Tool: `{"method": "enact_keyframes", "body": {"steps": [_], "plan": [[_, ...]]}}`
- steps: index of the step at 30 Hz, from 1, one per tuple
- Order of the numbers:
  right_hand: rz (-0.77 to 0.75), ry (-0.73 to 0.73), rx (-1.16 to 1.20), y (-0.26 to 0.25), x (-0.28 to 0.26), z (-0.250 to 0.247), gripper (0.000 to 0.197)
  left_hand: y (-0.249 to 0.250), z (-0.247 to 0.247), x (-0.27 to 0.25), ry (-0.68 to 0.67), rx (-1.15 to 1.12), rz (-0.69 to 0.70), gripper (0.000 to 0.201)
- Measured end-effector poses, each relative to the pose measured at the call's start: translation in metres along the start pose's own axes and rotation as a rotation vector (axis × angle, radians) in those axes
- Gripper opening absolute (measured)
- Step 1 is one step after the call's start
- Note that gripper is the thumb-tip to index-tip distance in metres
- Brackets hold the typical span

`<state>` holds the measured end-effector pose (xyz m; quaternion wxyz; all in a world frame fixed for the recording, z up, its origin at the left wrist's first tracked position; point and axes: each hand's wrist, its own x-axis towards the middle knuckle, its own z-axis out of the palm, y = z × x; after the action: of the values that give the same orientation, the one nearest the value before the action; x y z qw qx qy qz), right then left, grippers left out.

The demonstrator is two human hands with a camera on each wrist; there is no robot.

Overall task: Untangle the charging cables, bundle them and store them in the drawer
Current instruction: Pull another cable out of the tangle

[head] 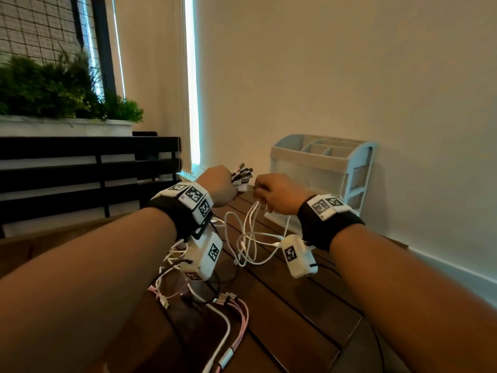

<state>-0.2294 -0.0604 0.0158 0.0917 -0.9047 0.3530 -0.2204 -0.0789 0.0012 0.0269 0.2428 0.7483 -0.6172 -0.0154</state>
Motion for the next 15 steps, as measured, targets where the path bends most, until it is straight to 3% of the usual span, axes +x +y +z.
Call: {"method": "enact_keyframes", "body": {"steps": [4,7,12,15], "plan": [[0.111,-0.173,-0.226,0.015,-0.010,0.006,0.027,-0.009,-0.006,-0.001,-0.033,0.032,-0.023,0.025],[0.141,-0.120,-0.158,0.024,-0.009,0.008,0.028,-0.015,-0.011,-0.001,-0.046,0.078,-0.051,0.025],[0.070,-0.068,0.082,0.029,-0.006,0.007,0.010,-0.020,-0.039,-0.005,-0.053,0.164,-0.097,0.015],[0.029,-0.099,0.031,0.022,-0.012,0.010,0.011,-0.024,-0.066,-0.008,-0.019,0.254,-0.122,0.023]]}}
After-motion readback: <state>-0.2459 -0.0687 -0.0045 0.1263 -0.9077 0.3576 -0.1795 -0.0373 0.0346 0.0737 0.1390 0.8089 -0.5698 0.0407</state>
